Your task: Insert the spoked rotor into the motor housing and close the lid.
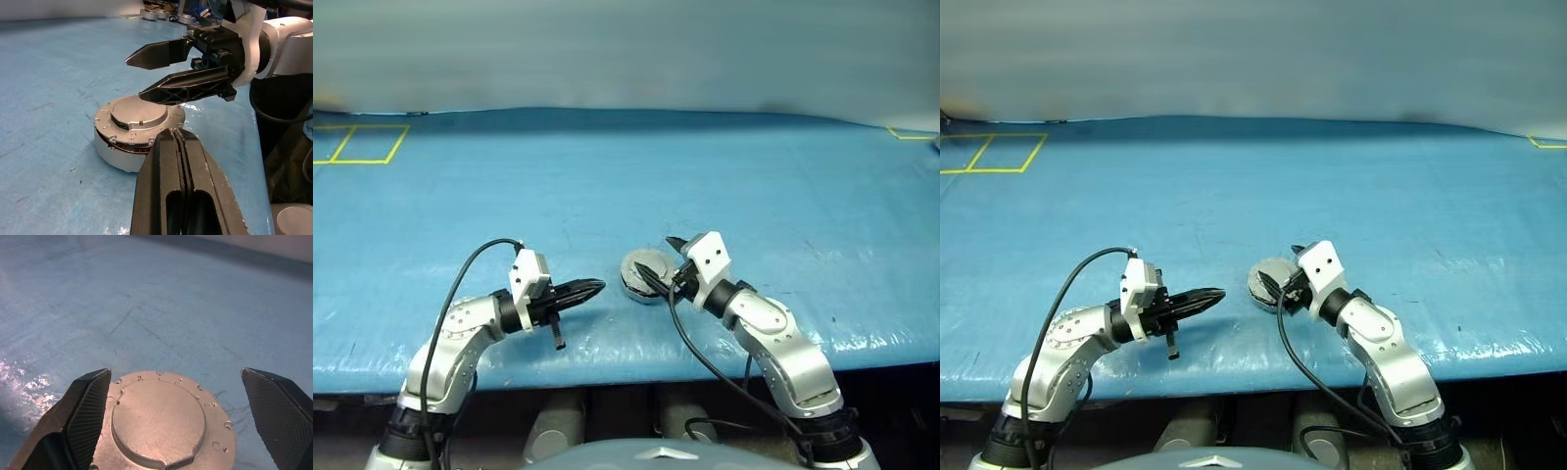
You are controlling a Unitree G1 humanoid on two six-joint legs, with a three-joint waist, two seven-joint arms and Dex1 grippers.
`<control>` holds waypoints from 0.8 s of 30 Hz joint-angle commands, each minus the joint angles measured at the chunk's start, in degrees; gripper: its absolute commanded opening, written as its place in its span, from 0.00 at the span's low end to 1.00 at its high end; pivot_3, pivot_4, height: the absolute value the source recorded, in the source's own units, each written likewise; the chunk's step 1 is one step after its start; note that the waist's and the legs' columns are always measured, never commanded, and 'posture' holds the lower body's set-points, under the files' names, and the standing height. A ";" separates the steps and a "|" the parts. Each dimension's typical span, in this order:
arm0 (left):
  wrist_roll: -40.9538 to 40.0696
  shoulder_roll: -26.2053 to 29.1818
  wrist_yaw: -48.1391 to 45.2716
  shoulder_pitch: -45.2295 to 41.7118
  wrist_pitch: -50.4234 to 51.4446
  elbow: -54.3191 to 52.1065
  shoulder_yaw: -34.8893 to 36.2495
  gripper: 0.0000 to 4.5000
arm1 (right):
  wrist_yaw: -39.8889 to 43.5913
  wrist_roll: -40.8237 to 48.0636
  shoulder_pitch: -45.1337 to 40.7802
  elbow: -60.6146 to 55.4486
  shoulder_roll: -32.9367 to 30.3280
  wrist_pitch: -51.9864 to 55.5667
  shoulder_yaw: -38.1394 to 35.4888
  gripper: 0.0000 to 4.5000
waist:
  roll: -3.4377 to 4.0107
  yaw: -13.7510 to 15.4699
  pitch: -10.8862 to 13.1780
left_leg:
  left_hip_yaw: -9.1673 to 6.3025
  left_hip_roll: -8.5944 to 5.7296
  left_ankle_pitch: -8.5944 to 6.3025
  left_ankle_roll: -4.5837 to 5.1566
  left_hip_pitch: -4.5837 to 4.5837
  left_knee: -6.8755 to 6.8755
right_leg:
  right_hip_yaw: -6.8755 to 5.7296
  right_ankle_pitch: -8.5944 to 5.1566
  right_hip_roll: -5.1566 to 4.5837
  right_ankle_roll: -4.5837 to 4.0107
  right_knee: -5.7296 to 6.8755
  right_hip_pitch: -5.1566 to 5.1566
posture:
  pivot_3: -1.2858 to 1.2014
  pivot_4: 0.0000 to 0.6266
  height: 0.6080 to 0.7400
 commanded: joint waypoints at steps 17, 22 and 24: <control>7.48 0.70 4.14 3.61 -8.94 1.00 -2.57 0.00 | 1.79 -6.12 -0.77 7.16 0.25 -2.84 5.83 0.79 | 0.06 0.00 0.01 | 0.04 0.05 -0.01 -0.03 0.04 0.00 | -0.01 -0.01 0.02 -0.03 0.01 -0.02 | 0.52 0.24 1.00; 8.61 -3.85 7.63 4.21 -14.72 6.97 -1.87 0.00 | 1.85 -5.45 -0.35 6.77 1.85 -2.67 5.87 0.67 | 0.07 -0.08 -0.01 | 0.04 0.07 -0.03 -0.05 0.03 -0.02 | -0.01 -0.01 0.02 -0.03 -0.01 -0.03 | 0.52 0.24 1.00; 9.40 -5.05 9.02 4.22 -16.22 8.42 -1.84 0.00 | 3.06 -4.46 -0.13 6.12 2.03 -2.03 6.05 0.67 | 0.07 -0.08 -0.01 | 0.04 0.08 -0.03 -0.06 0.03 -0.04 | -0.02 -0.01 0.03 -0.03 0.00 -0.04 | 0.52 0.24 1.00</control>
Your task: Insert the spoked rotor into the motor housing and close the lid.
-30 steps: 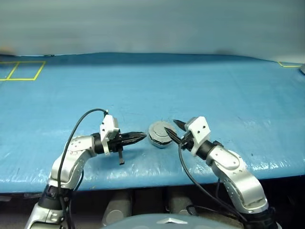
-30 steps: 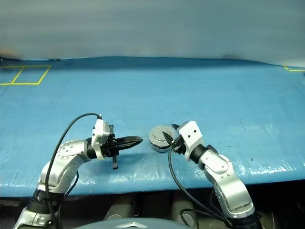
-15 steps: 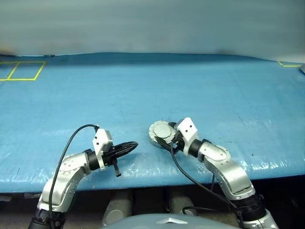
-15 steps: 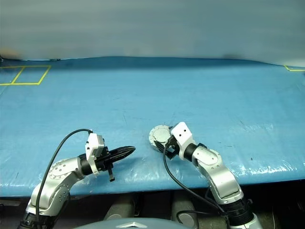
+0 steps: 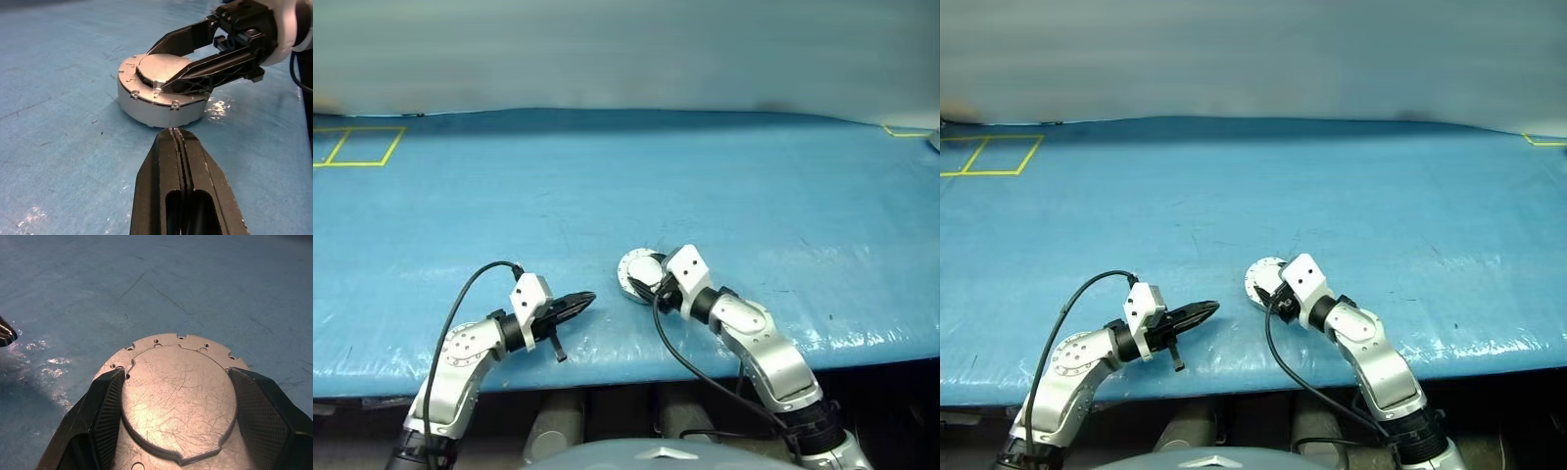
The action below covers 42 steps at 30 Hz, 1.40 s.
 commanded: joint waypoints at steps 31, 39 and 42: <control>0.16 -1.30 -0.31 -2.66 -0.94 1.34 -3.80 0.00 | 4.50 4.04 -3.60 -4.76 -2.71 5.20 -1.54 0.67 | 0.01 0.09 0.02 | 0.28 0.18 -0.23 0.07 -0.03 0.02 | -0.07 -0.01 -0.01 -0.05 -0.05 -0.10 | 0.52 0.24 1.00; 0.36 -1.47 -0.05 -2.74 -0.57 0.50 -4.52 0.00 | 4.11 3.68 -4.74 -3.00 -3.23 4.94 -2.19 0.67 | 0.01 0.04 0.05 | 0.34 0.22 -0.24 0.06 -0.03 0.03 | -0.06 -0.02 0.01 -0.06 -0.05 -0.13 | 0.52 0.24 1.00; 0.38 -1.56 0.06 -2.83 -0.47 0.38 -4.61 0.00 | 4.22 2.56 -4.03 0.31 -3.69 4.47 -1.56 0.67 | 0.01 0.06 0.05 | 0.34 0.22 -0.24 0.06 -0.03 0.02 | -0.07 -0.02 0.01 -0.06 -0.05 -0.12 | 0.52 0.24 1.00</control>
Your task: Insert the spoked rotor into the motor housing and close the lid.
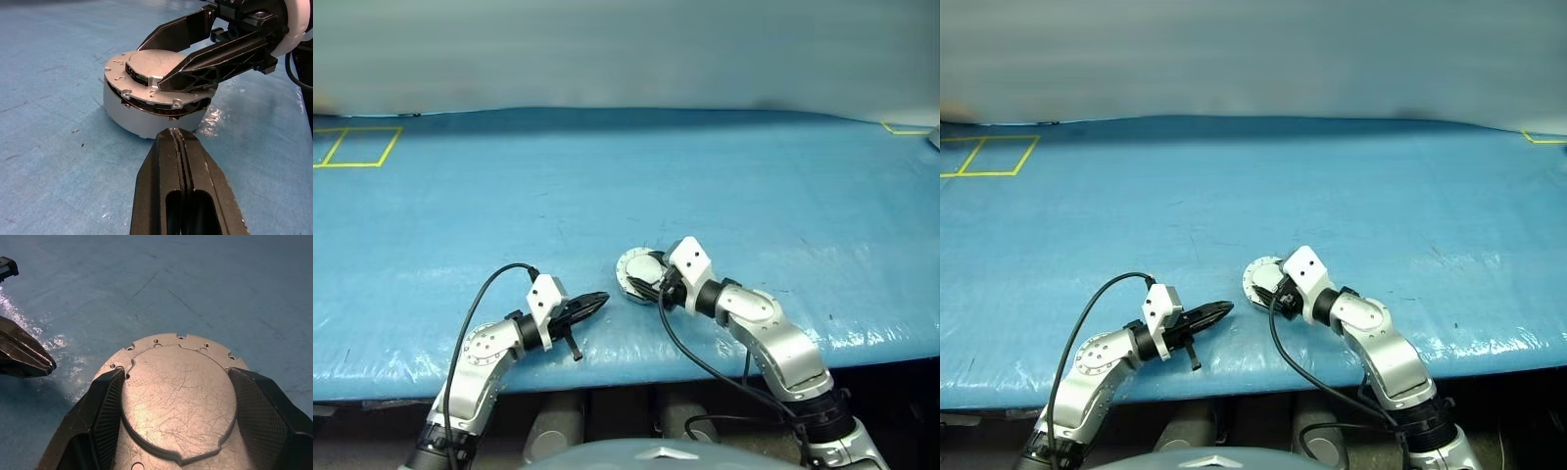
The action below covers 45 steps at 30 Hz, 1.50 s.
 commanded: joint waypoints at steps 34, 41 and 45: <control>-2.06 -2.40 1.74 -4.97 1.11 1.65 1.11 0.00 | -2.02 -5.56 5.13 6.25 0.20 -1.37 3.48 0.67 | -0.23 0.31 -0.36 | 0.14 0.06 -0.17 -0.12 0.54 0.02 | -0.08 -0.04 -0.45 0.00 -0.10 0.27 | 0.52 0.24 1.00; 0.78 -4.56 0.98 -11.49 1.02 10.11 -1.24 0.00 | -2.34 -5.83 5.38 5.62 0.69 -1.42 4.01 0.67 | -0.23 0.13 -0.42 | 0.18 0.11 -0.36 0.09 0.54 -0.01 | -0.13 -0.04 -0.07 0.01 -0.30 0.30 | 0.52 0.24 1.00; 2.26 -4.93 1.32 -13.00 -0.25 13.22 -1.65 0.00 | -2.85 -5.29 6.38 4.68 0.68 -1.34 2.98 0.67 | -0.24 0.18 -0.42 | 0.22 0.12 -0.42 0.11 0.54 -0.10 | -0.11 -0.04 -0.04 0.01 -0.44 0.34 | 0.52 0.24 1.00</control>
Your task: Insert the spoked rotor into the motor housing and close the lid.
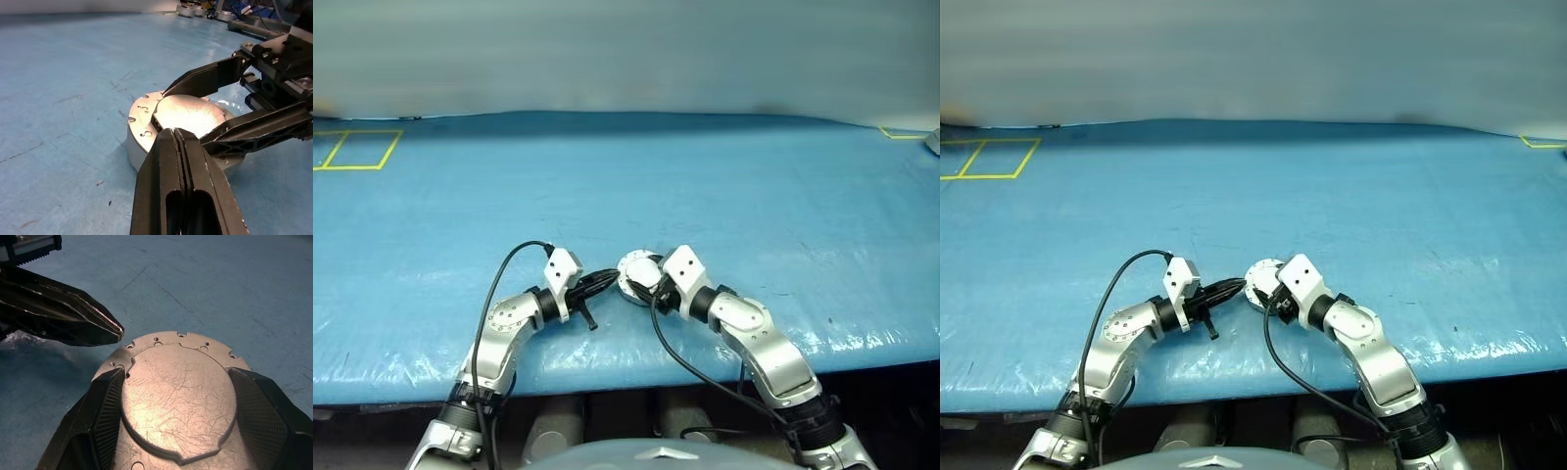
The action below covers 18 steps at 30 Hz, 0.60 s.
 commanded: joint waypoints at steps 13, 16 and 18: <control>-1.10 -2.40 -4.84 -1.51 -0.02 0.98 -2.04 0.00 | -0.32 -0.23 5.54 0.66 -0.90 4.02 -0.28 0.67 | 0.02 0.83 -0.04 | -0.03 -0.04 -0.13 0.14 0.00 0.02 | -0.02 0.06 -0.06 0.14 -0.40 0.21 | 0.52 0.24 1.00; -1.84 -1.87 -4.16 -1.90 -0.76 1.37 0.55 0.00 | -0.57 -0.55 5.93 0.66 -1.02 3.94 -0.30 0.67 | 0.01 0.92 -0.04 | -0.03 -0.03 -0.13 0.14 0.00 0.02 | -0.03 0.05 -0.07 0.14 -0.40 0.21 | 0.52 0.24 1.00; -4.33 -1.83 -4.33 -2.07 0.39 0.91 2.76 0.00 | -0.65 -0.68 6.19 0.57 -1.00 3.83 -0.04 0.67 | 0.01 0.91 -0.04 | -0.02 -0.03 -0.13 0.15 0.00 0.04 | -0.02 0.05 -0.07 0.14 -0.40 0.21 | 0.52 0.24 1.00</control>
